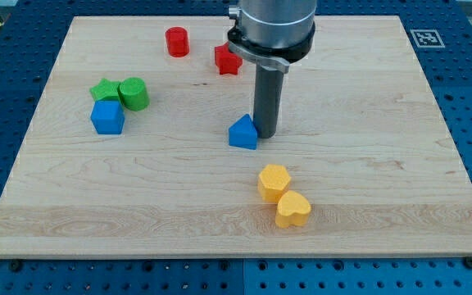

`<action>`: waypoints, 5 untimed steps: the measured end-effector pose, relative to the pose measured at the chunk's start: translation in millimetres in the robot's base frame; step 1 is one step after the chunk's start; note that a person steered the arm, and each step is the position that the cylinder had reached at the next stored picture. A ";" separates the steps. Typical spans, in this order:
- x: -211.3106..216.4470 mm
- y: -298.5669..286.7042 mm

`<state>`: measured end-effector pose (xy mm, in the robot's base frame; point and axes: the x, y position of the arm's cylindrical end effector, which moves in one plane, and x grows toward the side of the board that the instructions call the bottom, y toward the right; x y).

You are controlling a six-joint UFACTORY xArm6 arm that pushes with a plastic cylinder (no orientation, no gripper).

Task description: Move the blue triangle below the green circle

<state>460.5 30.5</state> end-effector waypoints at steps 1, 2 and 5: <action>13.2 -0.1; 9.6 -25.4; 19.1 -107.2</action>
<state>479.6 -76.6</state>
